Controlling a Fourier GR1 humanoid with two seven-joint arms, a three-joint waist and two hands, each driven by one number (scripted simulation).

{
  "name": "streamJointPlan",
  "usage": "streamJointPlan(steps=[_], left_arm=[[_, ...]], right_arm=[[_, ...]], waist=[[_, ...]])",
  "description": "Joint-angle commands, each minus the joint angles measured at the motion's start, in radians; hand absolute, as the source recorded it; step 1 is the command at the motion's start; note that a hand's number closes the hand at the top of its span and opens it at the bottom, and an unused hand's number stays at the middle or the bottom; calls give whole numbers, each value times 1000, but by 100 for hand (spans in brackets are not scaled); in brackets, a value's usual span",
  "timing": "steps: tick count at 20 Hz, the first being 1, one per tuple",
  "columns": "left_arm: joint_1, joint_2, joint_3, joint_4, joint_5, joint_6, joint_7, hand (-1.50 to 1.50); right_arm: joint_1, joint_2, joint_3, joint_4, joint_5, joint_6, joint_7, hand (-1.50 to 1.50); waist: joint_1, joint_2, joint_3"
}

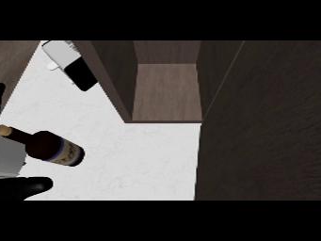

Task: Pick up the wine, place it into the cabinet and close the cabinet

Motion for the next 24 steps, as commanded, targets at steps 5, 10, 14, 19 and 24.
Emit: streamJointPlan(steps=[5,10,14,19,24], left_arm=[[-80,15,0,-161,39,110,311,-150],[-60,54,69,-242,89,105,377,-150],[-106,84,87,-287,95,155,515,-150],[-93,103,103,-350,91,175,588,-150],[-70,105,118,-337,87,160,572,-150]], right_arm=[[43,20,151,-228,0,-28,240,-150],[74,24,203,-341,44,-58,326,-150],[41,-4,213,-424,63,-79,429,-150],[-37,28,326,-395,196,-163,468,-150],[-77,11,357,-385,223,-204,502,-150]], waist=[[-1,-1,-4],[-1,-1,-4],[-3,-2,-4],[-1,-3,-4],[-1,-3,-5]])
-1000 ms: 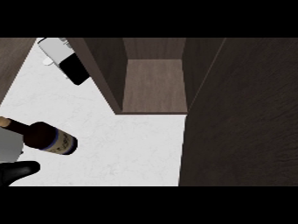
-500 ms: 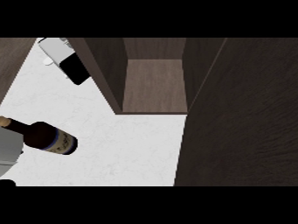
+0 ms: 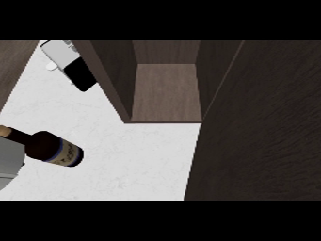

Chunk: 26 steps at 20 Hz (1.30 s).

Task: Pick up the wine, place it into the cabinet and close the cabinet

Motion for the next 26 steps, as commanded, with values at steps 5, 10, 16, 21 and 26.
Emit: streamJointPlan(steps=[5,10,16,21,26], left_arm=[[-26,10,10,9,-17,20,35,-150],[14,0,69,107,29,-34,-71,-150],[62,-36,53,188,14,-74,-178,-150],[154,-107,18,252,-7,-120,-328,-150],[157,-97,51,344,-2,-142,-378,-150]], right_arm=[[-93,-6,93,-116,207,-102,150,-150],[-57,-62,92,-149,184,-115,144,-150],[-54,-91,132,-179,206,-159,142,-150],[-88,-105,150,-164,217,-191,166,-150],[-101,-152,141,-227,194,-206,235,-150]], waist=[[-5,0,-1],[-9,0,-1],[-14,-1,-1],[-10,-1,-1],[-13,-1,-1]])
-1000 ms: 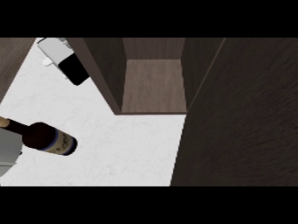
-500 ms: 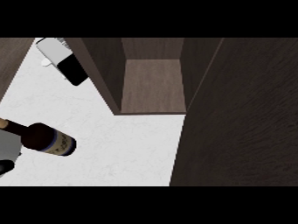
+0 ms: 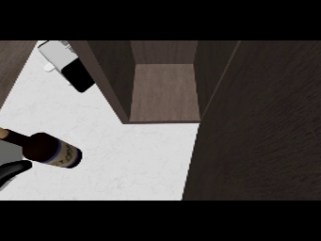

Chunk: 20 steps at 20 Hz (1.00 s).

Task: Pick up the wine, place it into the cabinet and close the cabinet

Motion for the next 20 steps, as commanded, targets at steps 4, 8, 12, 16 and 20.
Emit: streamJointPlan(steps=[4,8,12,16,20], left_arm=[[77,-69,-18,162,-54,-43,-215,-150],[125,-60,20,157,-23,-68,-238,-150],[206,-66,46,235,-7,-134,-352,-150],[199,-55,75,295,3,-146,-392,-150],[165,-64,49,383,-43,-138,-423,-150]], right_arm=[[-16,-51,-24,-149,90,-19,69,-150],[3,-52,97,-164,181,-65,87,-150],[-43,-56,51,-148,156,-95,90,-150],[-50,-97,87,-181,177,-98,121,-150],[-50,-141,17,-215,114,-97,132,-150]], waist=[[3,3,0],[3,-2,0],[7,-2,-1],[0,-3,-1],[-4,0,0]])
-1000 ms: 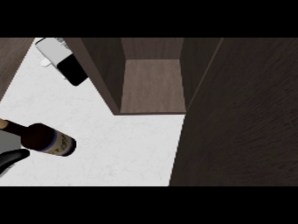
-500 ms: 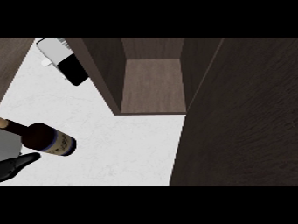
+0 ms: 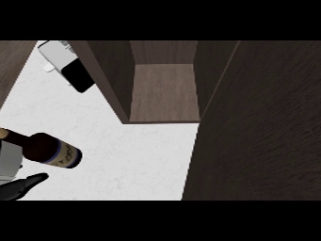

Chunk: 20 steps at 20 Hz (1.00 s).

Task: Pick up the wine, place it into the cabinet and close the cabinet

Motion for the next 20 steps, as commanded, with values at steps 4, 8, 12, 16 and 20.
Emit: streamJointPlan(steps=[4,8,12,16,20], left_arm=[[-11,23,42,191,6,-59,-143,-150],[-28,-17,9,253,-39,-31,-184,-150],[-84,42,75,428,-9,-68,-269,-150],[-147,39,59,501,-46,-33,-292,-150],[-108,36,67,610,-23,-113,-402,-150]], right_arm=[[15,-31,60,-185,147,-21,96,-150],[-55,-9,88,-164,183,-61,133,-150],[30,-60,97,-193,154,-65,72,-150],[45,-82,85,-133,121,-57,-9,-150],[-6,-75,98,-142,162,-97,60,-150]], waist=[[0,1,0],[-3,-1,-2],[-9,0,0],[-2,3,1],[-4,1,-1]])
